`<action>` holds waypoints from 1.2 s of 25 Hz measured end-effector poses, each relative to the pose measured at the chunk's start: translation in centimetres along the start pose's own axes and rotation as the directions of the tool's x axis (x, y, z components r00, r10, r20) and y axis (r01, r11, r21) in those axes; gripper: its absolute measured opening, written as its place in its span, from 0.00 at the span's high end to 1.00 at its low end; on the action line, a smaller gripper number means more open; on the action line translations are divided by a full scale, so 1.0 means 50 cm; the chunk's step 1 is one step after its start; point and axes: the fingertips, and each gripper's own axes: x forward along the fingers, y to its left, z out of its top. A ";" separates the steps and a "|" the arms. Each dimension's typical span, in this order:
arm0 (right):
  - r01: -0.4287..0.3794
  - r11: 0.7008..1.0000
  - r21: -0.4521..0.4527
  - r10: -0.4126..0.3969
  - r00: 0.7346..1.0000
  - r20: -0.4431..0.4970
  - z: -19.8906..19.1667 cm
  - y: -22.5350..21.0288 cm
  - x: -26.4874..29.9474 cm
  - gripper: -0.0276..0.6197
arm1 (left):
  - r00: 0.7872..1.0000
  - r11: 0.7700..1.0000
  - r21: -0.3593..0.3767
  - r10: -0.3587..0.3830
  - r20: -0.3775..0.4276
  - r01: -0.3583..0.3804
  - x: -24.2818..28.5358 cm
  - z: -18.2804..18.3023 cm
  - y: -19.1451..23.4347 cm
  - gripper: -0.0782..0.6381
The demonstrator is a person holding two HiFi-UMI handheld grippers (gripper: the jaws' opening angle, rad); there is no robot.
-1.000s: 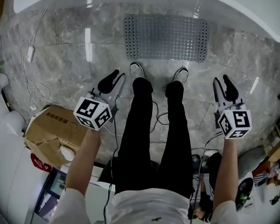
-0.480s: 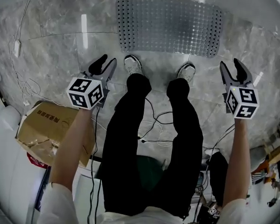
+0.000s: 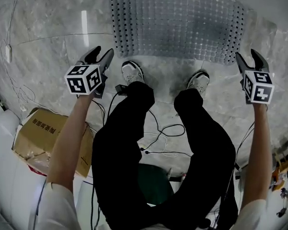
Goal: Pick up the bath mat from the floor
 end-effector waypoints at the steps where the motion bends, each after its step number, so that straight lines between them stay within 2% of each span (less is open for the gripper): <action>1: 0.002 1.000 0.005 -0.001 1.000 -0.016 -0.015 -0.010 0.029 0.60 | 1.000 1.000 -0.001 0.012 -0.003 -0.012 0.024 -0.006 0.018 0.58; 4: -0.004 0.998 0.062 0.006 0.999 -0.046 -0.065 -0.038 0.115 0.60 | 0.999 0.999 -0.028 0.036 -0.022 -0.037 0.089 -0.026 0.066 0.55; 10: 0.043 0.976 0.214 -0.030 0.998 -0.063 -0.099 -0.098 0.223 0.60 | 0.999 0.998 -0.061 0.030 -0.041 -0.033 0.198 -0.049 0.121 0.49; 15: 0.067 0.972 0.224 -0.050 0.995 -0.081 -0.125 -0.127 0.281 0.59 | 0.999 0.990 -0.136 0.031 -0.019 -0.033 0.266 -0.051 0.156 0.43; 17: 0.079 0.970 0.229 -0.058 0.994 -0.095 -0.139 -0.139 0.300 0.57 | 0.999 0.989 -0.143 0.038 -0.017 -0.040 0.287 -0.052 0.172 0.43; 21: 0.089 0.955 0.283 -0.061 0.992 -0.108 -0.160 -0.154 0.325 0.55 | 0.998 0.994 -0.093 0.056 -0.023 -0.058 0.316 -0.048 0.187 0.44; 24: 0.086 0.940 0.330 -0.051 0.992 -0.113 -0.169 -0.149 0.339 0.55 | 0.998 0.996 -0.072 0.041 -0.037 -0.043 0.323 -0.051 0.186 0.49; 27: 0.088 0.938 0.336 -0.048 0.991 -0.126 -0.173 -0.150 0.347 0.55 | 0.998 0.996 -0.084 0.030 -0.049 -0.034 0.326 -0.054 0.188 0.55; 30: 0.073 0.942 0.328 -0.031 0.991 -0.133 -0.166 -0.150 0.346 0.55 | 0.999 0.998 -0.064 0.010 -0.047 -0.013 0.325 -0.048 0.187 0.60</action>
